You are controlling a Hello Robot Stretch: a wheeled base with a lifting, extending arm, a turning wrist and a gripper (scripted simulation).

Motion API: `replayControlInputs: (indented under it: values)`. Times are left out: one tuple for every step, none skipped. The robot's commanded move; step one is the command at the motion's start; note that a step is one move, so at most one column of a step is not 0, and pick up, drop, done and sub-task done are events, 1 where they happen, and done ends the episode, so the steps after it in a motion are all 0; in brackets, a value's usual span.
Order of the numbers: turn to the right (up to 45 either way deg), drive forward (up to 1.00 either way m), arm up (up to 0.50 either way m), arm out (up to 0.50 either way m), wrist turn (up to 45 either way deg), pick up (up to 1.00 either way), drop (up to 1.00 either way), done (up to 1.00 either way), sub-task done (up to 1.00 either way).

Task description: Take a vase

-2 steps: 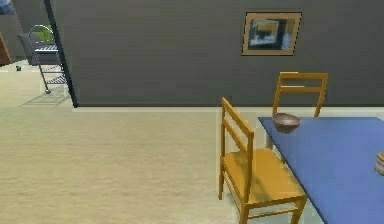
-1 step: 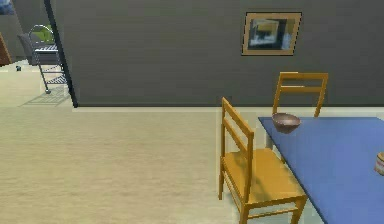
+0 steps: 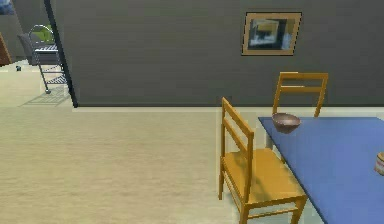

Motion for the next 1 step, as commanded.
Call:
replayControlInputs:
  values:
    - [0.0,0.00,0.00,0.00,36.0,0.00,0.00,0.00,0.00]
